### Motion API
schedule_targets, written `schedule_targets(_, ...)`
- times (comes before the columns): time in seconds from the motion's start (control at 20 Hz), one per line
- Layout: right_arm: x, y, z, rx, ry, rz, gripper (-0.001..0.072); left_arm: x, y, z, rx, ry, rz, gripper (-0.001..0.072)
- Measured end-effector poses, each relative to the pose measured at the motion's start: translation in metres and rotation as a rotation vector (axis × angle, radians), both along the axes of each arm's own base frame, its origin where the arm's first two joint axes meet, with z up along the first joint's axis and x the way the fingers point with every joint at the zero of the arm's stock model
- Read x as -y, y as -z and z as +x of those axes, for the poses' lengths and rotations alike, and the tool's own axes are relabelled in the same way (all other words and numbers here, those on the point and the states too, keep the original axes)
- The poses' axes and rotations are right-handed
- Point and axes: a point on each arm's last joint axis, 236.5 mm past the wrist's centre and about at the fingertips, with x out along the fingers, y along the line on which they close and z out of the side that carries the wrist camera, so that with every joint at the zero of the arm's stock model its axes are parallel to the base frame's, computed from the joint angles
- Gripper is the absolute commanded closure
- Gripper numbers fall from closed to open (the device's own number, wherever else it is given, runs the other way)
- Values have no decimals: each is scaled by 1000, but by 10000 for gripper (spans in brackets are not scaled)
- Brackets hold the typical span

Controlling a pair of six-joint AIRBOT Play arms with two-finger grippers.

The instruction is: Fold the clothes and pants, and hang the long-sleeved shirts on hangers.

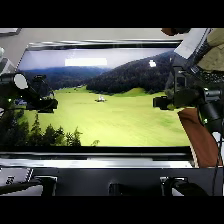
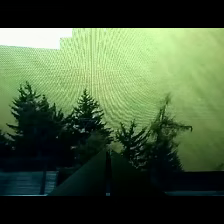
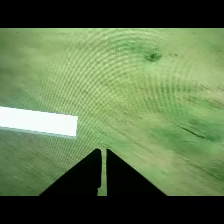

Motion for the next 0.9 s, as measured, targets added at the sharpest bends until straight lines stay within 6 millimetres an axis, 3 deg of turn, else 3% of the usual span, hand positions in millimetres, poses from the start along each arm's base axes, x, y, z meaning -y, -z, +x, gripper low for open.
schedule_targets(0.5,0,-1,2,11,0,0,634,0,0,0,0,0,0,688)
schedule_targets(0.9,0,-1,3,12,0,-2,634,-13,0,2,4,-45,-16,688)
